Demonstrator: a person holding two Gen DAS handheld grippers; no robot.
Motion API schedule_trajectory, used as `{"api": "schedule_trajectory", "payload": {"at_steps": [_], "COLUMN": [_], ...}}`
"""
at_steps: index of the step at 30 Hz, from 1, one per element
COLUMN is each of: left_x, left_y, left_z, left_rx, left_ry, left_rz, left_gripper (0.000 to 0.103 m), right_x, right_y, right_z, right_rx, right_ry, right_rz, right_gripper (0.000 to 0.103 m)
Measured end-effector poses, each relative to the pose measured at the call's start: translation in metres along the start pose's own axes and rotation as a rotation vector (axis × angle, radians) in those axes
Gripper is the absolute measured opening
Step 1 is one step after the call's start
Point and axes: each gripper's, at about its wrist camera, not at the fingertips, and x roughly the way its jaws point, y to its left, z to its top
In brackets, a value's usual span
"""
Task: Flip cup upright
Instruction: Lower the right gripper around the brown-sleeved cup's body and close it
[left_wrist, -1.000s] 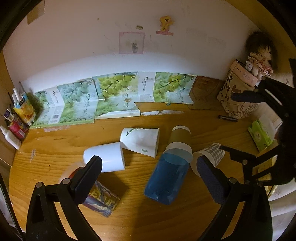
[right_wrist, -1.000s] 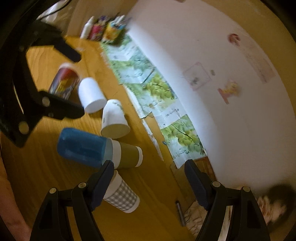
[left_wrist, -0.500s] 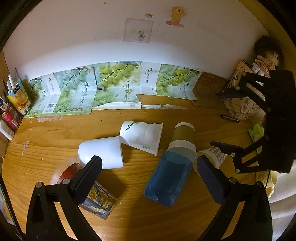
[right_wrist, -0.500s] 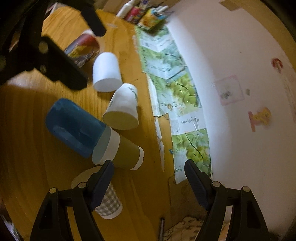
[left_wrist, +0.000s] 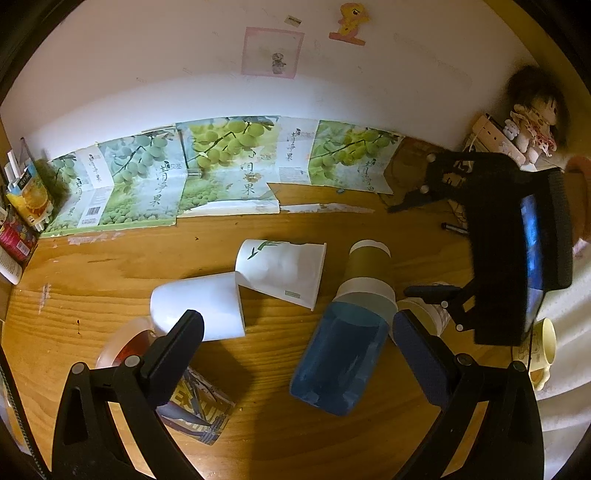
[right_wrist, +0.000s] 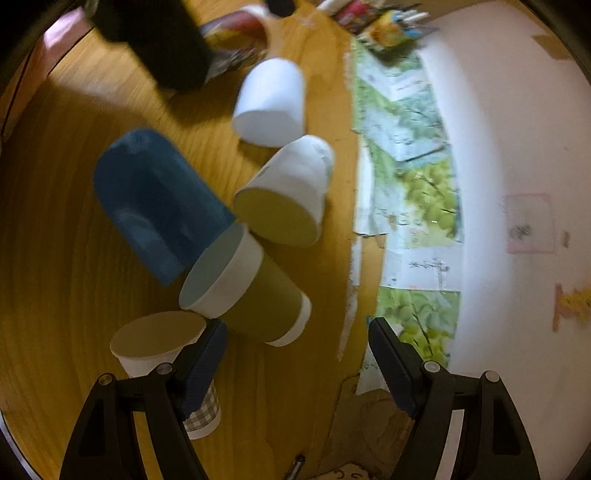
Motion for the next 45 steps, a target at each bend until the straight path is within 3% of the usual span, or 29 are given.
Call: {"api": "schedule_trajectory", "payload": {"at_steps": [17, 25, 45], "left_x": [0.007, 0.014, 0.021], "left_y": [0.0, 0.008, 0.011], "left_z": [0.001, 0.003, 0.004], "left_rx": [-0.009, -0.036, -0.05], "left_ry": [0.017, 0.034, 0.053], "left_rz": [-0.004, 0.002, 0.007], "left_gripper": [0.102, 0.102, 0.102], "right_x": [0.034, 0.041, 0.069], "right_y": [0.006, 0.002, -0.02], "right_z": [0.008, 0.016, 0.019], "right_rx": [-0.162, -0.152, -0.117], "right_ry": [0.008, -0.023, 0.022], "right_rz": [0.123, 0.19, 0.342], "right_gripper": [0.079, 0.079, 0.079]}}
